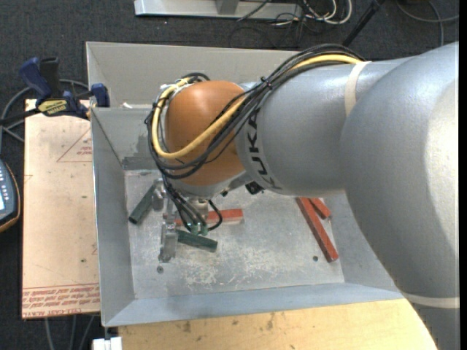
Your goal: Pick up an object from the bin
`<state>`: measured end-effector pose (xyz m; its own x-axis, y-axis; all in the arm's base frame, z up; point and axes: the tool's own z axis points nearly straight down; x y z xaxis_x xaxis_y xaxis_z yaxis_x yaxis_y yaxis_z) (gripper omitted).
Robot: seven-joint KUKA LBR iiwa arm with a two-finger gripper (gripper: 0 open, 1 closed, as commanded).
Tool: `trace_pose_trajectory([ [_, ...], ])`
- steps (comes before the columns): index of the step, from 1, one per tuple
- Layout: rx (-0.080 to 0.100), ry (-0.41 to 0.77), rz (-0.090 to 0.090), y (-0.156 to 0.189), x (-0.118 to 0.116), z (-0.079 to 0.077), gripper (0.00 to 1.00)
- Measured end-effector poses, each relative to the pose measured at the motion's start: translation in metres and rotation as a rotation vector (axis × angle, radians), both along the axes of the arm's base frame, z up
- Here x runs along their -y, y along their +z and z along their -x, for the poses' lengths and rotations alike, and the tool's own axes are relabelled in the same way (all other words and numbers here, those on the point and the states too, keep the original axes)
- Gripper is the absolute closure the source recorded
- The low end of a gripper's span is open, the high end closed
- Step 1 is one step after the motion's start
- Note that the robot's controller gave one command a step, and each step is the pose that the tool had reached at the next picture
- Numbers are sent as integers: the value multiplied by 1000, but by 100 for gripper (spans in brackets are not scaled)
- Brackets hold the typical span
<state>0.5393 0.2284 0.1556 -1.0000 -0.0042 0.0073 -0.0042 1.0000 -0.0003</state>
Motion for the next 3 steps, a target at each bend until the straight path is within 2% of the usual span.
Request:
trace_pose_trajectory([
  [1,6,267,-1,-87,79,-47,0],
  [2,7,268,-3,-54,75,-4,0],
  [3,7,42,-1,-56,94,3,0],
])
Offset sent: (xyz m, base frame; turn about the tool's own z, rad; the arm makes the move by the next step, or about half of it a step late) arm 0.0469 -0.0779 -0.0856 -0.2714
